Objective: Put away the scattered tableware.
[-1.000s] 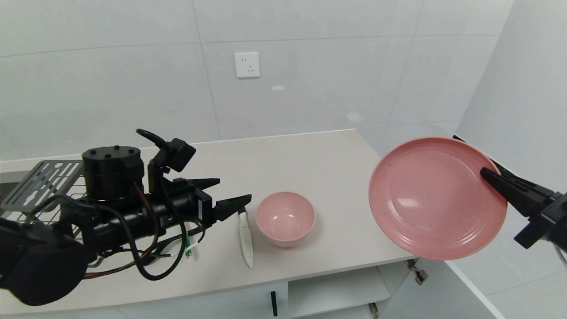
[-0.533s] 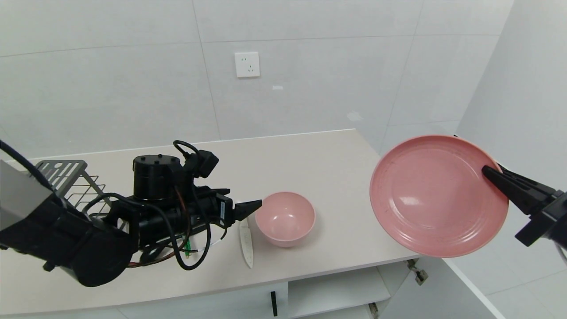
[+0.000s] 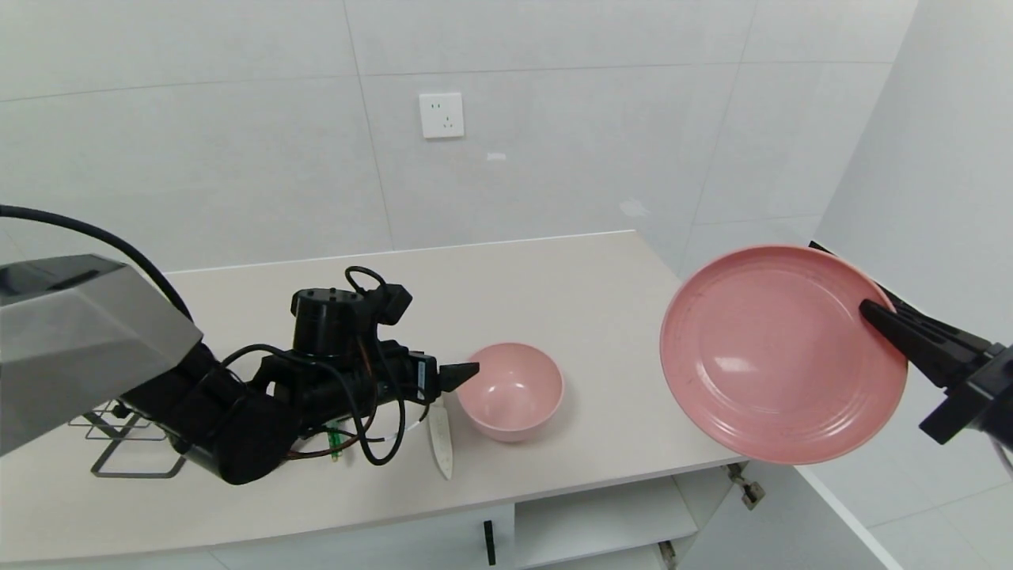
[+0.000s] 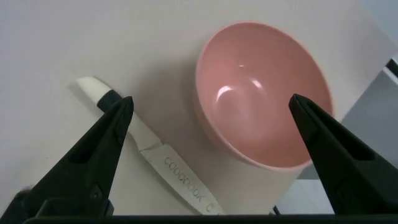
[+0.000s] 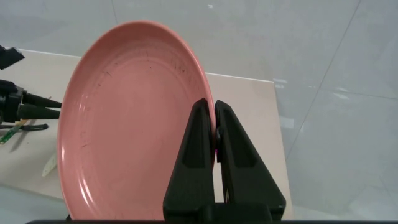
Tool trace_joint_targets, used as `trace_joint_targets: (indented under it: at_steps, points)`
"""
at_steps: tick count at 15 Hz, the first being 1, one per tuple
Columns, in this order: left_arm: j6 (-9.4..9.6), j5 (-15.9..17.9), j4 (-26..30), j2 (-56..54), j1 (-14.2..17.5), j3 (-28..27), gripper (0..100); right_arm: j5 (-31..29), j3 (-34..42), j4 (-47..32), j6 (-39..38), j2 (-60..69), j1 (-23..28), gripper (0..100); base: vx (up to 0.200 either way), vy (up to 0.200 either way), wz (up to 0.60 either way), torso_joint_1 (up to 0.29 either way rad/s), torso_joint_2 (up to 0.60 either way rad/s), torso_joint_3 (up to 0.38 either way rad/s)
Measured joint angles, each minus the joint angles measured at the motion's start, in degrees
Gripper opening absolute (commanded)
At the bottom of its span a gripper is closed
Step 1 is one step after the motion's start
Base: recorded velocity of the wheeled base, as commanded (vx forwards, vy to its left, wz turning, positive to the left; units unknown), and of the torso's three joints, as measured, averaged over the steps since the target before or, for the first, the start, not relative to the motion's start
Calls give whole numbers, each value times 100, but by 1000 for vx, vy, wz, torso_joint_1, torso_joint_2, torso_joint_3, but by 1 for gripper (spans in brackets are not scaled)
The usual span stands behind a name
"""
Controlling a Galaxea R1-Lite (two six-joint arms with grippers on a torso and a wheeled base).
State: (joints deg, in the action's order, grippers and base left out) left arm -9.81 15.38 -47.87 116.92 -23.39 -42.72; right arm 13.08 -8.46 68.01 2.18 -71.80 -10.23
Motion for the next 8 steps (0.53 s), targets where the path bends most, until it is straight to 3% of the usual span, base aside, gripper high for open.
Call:
trace_joint_targets:
  at_steps: [8]
  points:
    - [5,-56,-358,858,-188,-433,100,0,26,0,-2,-11,6,0,0,0,0,0,0,0]
